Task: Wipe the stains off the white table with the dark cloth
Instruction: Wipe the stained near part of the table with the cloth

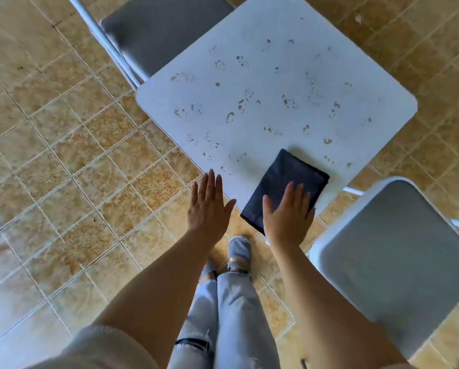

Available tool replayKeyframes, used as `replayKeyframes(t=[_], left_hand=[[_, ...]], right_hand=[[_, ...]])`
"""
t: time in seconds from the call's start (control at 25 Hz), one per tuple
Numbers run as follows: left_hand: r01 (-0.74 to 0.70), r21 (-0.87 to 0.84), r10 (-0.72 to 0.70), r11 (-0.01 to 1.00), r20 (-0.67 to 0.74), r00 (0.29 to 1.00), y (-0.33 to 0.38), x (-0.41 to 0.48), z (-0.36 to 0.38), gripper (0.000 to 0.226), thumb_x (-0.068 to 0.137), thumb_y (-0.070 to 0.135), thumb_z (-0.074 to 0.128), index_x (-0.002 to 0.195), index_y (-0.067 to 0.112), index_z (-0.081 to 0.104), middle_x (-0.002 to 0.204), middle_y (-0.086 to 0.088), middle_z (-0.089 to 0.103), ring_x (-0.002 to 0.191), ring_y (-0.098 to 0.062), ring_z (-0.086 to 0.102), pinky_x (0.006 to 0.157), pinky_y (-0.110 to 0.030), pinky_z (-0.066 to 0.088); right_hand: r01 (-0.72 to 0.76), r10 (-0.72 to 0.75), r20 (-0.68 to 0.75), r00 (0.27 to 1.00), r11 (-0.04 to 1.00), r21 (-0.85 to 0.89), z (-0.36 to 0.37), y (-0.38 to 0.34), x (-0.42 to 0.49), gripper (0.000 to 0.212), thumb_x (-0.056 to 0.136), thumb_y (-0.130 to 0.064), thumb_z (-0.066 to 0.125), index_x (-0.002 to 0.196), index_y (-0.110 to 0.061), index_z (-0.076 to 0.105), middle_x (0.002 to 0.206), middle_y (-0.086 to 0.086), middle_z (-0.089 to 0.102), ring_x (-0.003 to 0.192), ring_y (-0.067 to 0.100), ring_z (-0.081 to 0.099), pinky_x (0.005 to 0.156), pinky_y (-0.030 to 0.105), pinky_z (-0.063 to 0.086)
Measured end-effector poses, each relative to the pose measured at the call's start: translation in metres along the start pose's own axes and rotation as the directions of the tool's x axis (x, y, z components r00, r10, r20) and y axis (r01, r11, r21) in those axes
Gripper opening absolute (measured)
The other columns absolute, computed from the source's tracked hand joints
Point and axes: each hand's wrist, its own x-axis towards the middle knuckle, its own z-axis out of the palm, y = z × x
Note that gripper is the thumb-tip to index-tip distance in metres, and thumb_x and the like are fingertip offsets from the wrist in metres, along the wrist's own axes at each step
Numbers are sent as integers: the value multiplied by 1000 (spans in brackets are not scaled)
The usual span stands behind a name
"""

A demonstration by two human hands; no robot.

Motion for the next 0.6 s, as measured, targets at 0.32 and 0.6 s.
replayKeyframes(t=[0.32, 0.6], left_hand=[[123, -65, -130, 990, -120, 984, -1, 26, 74, 74, 98, 55, 13, 151, 10, -14, 161, -8, -14, 148, -18, -13, 120, -36, -10], [122, -61, -132, 991, -192, 972, -5, 29, 86, 80, 97, 61, 17, 155, 9, 3, 163, -9, -2, 150, -21, -4, 121, -41, 2]], right_hand=[[50, -65, -136, 989, 993, -110, 72, -1, 35, 84, 91, -72, 41, 158, -24, 24, 166, 13, 18, 154, 35, 15, 114, 73, 15], [253, -315, -189, 930, 922, -291, 67, 55, 30, 63, 99, -67, 37, 154, -38, 33, 164, 2, 30, 151, 30, 28, 109, 71, 28]])
